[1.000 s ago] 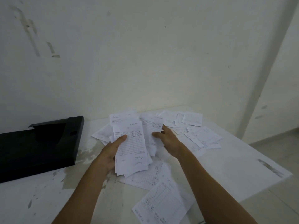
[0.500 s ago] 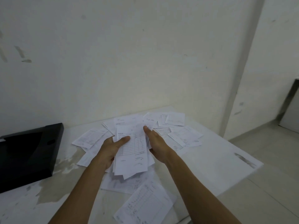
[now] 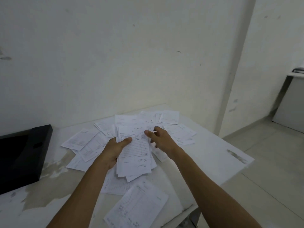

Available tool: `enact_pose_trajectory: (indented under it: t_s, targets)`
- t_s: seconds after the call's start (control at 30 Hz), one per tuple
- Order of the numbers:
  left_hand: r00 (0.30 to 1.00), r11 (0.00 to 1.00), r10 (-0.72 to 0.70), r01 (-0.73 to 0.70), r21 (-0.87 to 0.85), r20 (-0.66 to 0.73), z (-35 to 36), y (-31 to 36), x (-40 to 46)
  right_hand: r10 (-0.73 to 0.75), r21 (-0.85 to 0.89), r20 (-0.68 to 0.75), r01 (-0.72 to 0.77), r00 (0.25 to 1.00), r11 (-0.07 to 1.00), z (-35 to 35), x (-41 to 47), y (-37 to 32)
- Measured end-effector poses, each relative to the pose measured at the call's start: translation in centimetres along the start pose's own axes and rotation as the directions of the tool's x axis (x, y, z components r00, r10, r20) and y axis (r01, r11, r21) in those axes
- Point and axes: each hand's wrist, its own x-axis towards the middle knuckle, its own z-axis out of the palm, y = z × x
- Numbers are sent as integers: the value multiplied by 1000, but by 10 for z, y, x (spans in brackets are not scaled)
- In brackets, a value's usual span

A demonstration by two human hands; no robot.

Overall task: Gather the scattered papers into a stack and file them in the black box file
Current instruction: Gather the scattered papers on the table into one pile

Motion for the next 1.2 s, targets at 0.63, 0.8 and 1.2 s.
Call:
enact_pose_trajectory:
  t_s: [0.63, 0.8, 1.2]
  targets:
    - [984, 999, -40, 42, 5, -174, -16, -29, 14, 121, -759, -150, -193, 981, 622, -98, 22, 69]
    - [983, 999, -38, 35, -23, -177, -20, -27, 10, 96, -806, -362, -363, 927, 467, -80, 13, 57]
    - [984, 1000, -1, -1, -7, -177, -35, -14, -1, 263, -737, -378, -461, 888, 495, -69, 22, 42]
